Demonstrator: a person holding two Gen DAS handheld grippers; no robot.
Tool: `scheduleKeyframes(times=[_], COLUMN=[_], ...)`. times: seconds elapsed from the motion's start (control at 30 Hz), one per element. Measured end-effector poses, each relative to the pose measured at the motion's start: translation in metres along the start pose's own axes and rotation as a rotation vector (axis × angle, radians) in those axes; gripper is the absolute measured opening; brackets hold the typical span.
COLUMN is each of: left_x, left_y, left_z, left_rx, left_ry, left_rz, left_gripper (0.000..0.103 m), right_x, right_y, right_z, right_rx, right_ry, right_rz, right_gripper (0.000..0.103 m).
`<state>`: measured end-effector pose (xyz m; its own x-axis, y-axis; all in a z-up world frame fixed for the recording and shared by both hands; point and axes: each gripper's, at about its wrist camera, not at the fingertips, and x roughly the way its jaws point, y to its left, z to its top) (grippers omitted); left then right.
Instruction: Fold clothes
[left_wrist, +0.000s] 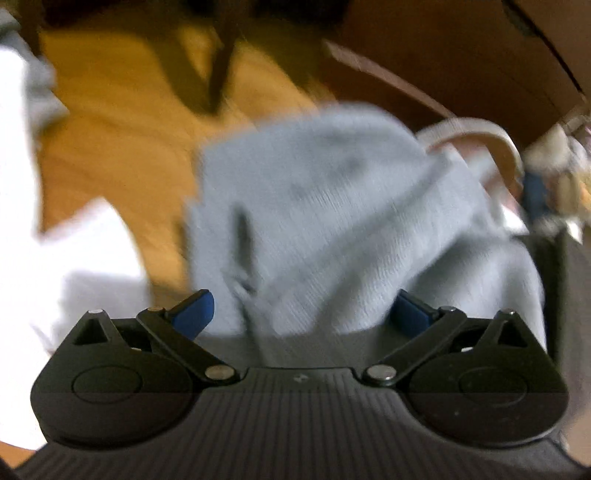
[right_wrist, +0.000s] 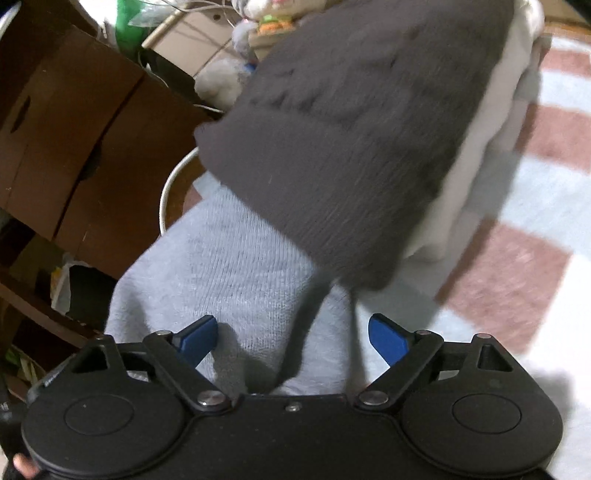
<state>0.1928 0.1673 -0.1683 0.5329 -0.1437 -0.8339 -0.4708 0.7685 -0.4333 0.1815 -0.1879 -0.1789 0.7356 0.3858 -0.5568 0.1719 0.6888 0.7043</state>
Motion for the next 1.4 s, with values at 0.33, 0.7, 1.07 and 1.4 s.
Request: scheduleKeyframes(times=[0.33,0.7,1.07,1.4], left_x=[0.022,-0.011,-0.073,-0.113], left_y=[0.018,-0.024,-0.069,-0.113], left_z=[-0.007,-0.028,-0.065,-0.181], left_rx=[-0.19,-0.014,0.367,0.67], left_ry=[0.229,0.28,0.299,0.619], left_rz=[-0.392,-0.585,-0.696,-0.817], left_gripper=[0.05,0.049,0.049,0.049], right_x=[0.033,0.014,-0.07,-0.249], right_y=[-0.011,-0.031,-0.034,-0.098], right_z=[-0.007,-0.01,-0.027,-0.054], right_rx=[0.25,0.453,0.413,0.33], right_ry=[0.097,0.255,0.264,0.244], right_rz=[0.191,0.365,0.449,0.251], right_gripper=[0.066,0.054,0.053,0.037])
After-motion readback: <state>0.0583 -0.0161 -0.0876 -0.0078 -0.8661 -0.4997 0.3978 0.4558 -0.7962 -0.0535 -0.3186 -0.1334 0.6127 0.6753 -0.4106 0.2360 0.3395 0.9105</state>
